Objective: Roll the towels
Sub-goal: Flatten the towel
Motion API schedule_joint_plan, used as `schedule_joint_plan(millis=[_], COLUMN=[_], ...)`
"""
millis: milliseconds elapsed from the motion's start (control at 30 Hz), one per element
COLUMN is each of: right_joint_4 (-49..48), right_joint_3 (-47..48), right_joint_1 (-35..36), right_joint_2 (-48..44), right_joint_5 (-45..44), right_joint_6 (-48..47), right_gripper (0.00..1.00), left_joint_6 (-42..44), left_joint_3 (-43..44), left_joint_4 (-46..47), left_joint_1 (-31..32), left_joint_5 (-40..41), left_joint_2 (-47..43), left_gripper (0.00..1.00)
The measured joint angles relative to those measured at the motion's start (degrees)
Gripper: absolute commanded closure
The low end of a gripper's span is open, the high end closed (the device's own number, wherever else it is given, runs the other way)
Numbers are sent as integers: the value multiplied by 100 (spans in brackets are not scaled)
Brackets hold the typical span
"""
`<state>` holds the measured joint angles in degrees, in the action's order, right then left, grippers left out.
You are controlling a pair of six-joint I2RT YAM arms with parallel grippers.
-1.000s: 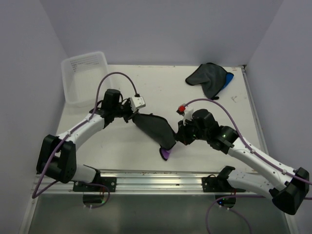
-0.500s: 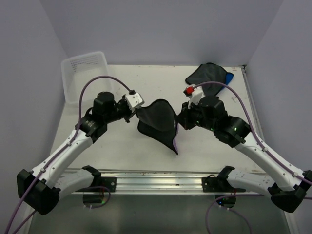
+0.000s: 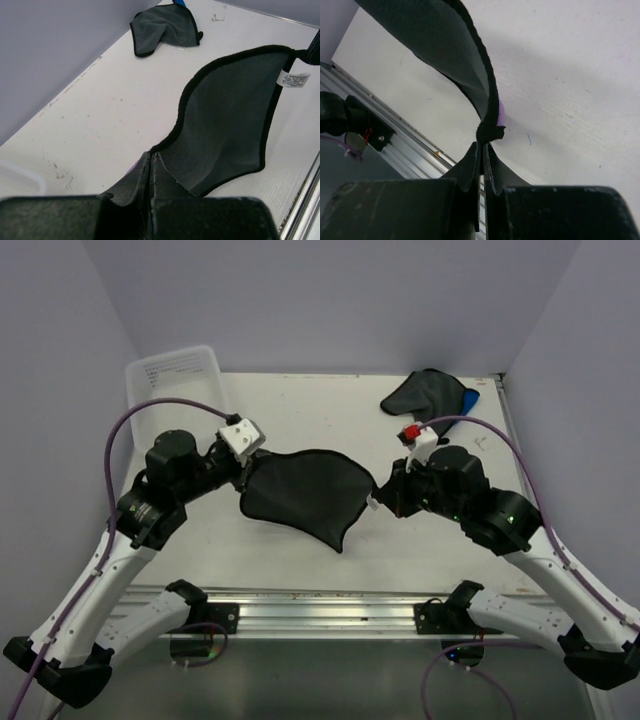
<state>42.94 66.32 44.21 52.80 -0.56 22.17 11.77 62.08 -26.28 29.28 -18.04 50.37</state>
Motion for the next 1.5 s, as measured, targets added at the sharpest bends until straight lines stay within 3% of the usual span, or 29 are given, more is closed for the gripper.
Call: schedule_joint_plan(millis=[167,367,633,867,1033,1500], right_joint_4=[186,190,-72,-518,-931,-1364], right_joint_3=[0,-81,-227,-428,-507,-1821], right_joint_1=[0,-2,-219,-1014,-1106,-1113], right_joint_2=[-142,306,1121,1517,1829,1624], right_joint_5=[-7,-332,-726,-588,-363,-103], right_joint_6=[74,85,17,-151,-334,-531], right_gripper=[100,100,100,100,100,98], left_joint_6=[-94,-258,-323,-306,-168,396], left_joint_3=[9,-380,-411,-413,-402,-459], left_joint_4=[-229,-227,92,614,905,1384], left_joint_1=[0,0,0,2,0,0], left_joint_5=[-59,79,431,728,870,1327], left_joint_2=[-72,243,1287,2260,2638,2883], left_gripper=[100,100,100,100,100,100])
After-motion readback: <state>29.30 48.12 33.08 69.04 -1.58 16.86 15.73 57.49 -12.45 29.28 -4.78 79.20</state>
